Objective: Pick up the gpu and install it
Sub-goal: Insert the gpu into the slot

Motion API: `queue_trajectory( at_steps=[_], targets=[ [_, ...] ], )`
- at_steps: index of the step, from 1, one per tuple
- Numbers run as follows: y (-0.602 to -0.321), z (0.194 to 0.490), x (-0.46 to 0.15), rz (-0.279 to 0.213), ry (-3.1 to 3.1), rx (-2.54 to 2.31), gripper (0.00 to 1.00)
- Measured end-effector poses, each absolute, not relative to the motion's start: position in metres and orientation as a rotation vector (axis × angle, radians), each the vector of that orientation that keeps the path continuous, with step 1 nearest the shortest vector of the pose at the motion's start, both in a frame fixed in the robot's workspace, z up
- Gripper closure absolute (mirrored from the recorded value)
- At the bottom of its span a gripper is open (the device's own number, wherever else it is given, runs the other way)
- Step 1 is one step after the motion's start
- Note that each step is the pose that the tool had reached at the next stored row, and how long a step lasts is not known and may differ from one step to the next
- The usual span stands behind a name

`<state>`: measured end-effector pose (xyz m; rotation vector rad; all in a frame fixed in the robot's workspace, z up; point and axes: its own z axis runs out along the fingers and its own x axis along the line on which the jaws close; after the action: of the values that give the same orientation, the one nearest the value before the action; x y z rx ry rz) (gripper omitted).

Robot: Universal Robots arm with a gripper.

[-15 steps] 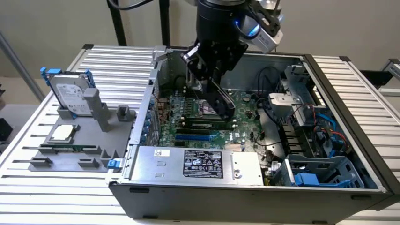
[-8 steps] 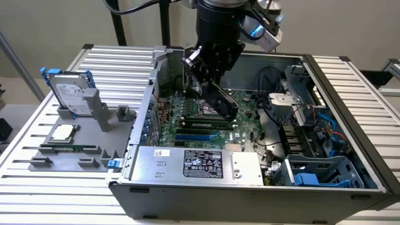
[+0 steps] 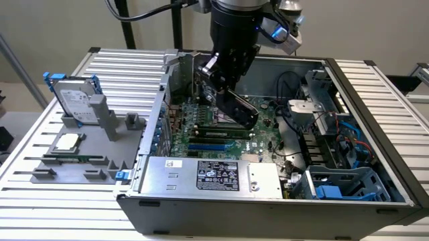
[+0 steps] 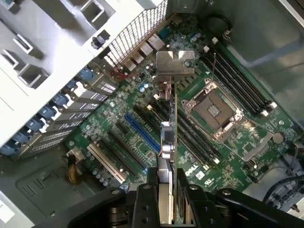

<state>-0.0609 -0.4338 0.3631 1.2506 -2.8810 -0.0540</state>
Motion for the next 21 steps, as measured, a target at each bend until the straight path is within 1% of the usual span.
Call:
queue_trajectory(
  at_steps=[21],
  targets=[
    [-0.434, 0.35, -0.061, -0.042, -2.598, 1.78, 1.0]
  ],
)
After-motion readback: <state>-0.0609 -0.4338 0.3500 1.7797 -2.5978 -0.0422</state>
